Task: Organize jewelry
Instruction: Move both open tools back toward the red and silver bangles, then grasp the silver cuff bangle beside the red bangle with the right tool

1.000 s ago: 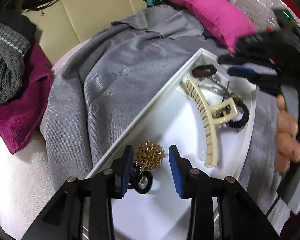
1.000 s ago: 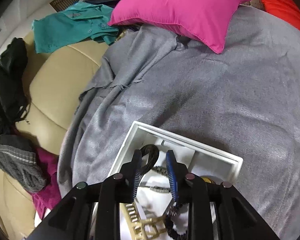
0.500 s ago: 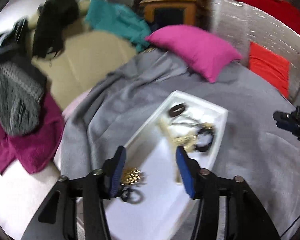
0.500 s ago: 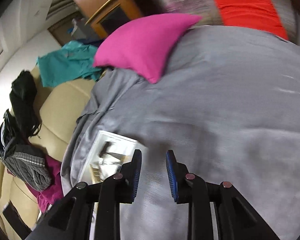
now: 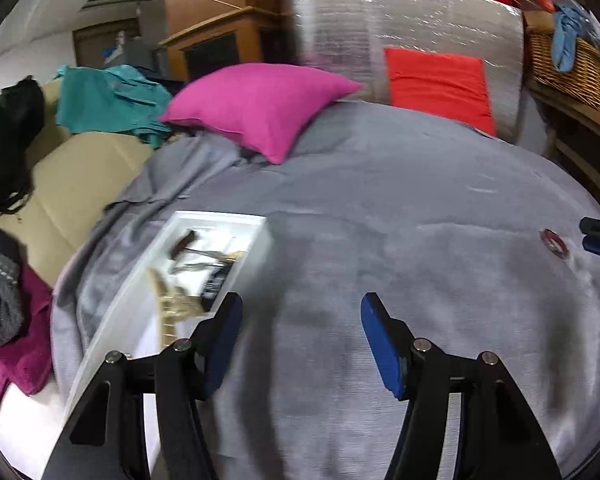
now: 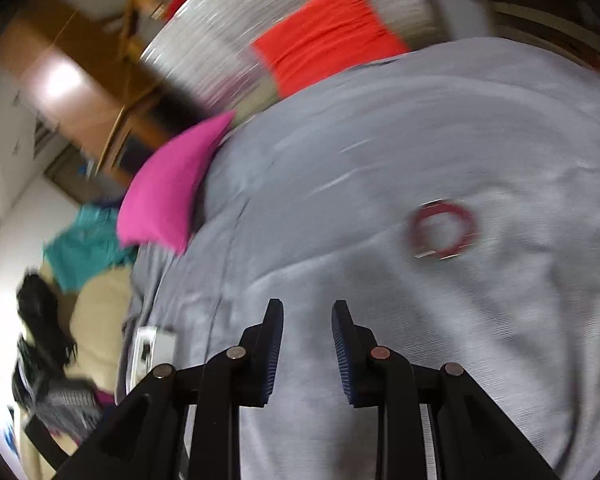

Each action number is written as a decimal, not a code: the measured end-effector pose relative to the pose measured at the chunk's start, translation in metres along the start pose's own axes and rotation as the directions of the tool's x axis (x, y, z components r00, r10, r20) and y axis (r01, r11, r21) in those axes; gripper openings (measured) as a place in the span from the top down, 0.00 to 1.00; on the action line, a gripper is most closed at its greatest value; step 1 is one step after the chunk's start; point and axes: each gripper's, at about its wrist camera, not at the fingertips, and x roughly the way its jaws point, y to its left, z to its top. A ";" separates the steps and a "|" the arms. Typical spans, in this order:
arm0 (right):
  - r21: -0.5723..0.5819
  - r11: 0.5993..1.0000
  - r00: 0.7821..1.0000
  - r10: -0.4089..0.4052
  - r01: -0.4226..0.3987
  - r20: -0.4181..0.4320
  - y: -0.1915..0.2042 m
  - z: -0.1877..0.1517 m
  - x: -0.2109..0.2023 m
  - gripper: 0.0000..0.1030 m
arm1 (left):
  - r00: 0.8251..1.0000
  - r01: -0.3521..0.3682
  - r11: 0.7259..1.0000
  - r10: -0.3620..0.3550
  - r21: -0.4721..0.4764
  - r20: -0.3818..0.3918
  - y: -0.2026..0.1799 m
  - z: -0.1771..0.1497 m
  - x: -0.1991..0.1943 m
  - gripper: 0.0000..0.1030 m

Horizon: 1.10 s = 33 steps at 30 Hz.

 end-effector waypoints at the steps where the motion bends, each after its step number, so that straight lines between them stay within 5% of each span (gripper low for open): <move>1: 0.031 1.000 1.000 0.000 0.000 0.011 -0.013 0.005 -0.006 0.73 | 1.000 0.008 1.000 -0.008 0.006 -0.009 -0.008 0.000 0.002 0.40; 9: 0.180 0.983 0.999 -0.031 0.023 0.040 -0.081 0.025 -0.031 0.73 | 0.995 0.089 0.996 -0.088 0.017 -0.052 -0.055 0.006 0.017 0.40; 17: 0.212 0.977 0.999 -0.030 0.026 0.020 -0.105 0.033 -0.039 0.73 | 0.978 0.204 0.977 -0.201 0.061 -0.059 -0.111 0.017 0.026 0.41; 19: 0.215 0.976 0.999 -0.034 0.031 0.011 -0.111 0.033 -0.040 0.73 | 0.959 0.275 0.960 -0.271 0.050 -0.086 -0.126 0.022 0.033 0.55; 20: 0.219 0.975 0.999 -0.034 0.032 0.005 -0.114 0.034 -0.039 0.73 | 0.935 0.339 0.940 -0.333 0.035 -0.119 -0.138 0.026 0.040 0.62; 23: 0.212 0.977 0.999 -0.028 0.031 -0.018 -0.117 0.037 -0.031 0.73 | 0.906 0.401 0.915 -0.391 0.031 -0.163 -0.166 0.035 0.057 0.63; 26: 0.223 0.974 0.998 0.042 -0.030 -0.051 -0.118 0.043 -0.018 0.73 | 0.917 0.377 0.922 -0.357 0.092 -0.179 -0.196 0.037 0.073 0.65; 30: 0.274 0.959 0.990 0.105 -0.076 -0.092 -0.125 0.053 0.008 0.72 | 0.911 0.361 0.931 -0.340 0.054 -0.233 -0.203 0.031 0.093 0.65; 33: 0.295 0.952 0.984 0.127 -0.085 -0.124 -0.125 0.056 0.027 0.72 | 0.928 0.324 0.944 -0.303 0.066 -0.217 -0.202 0.033 0.096 0.65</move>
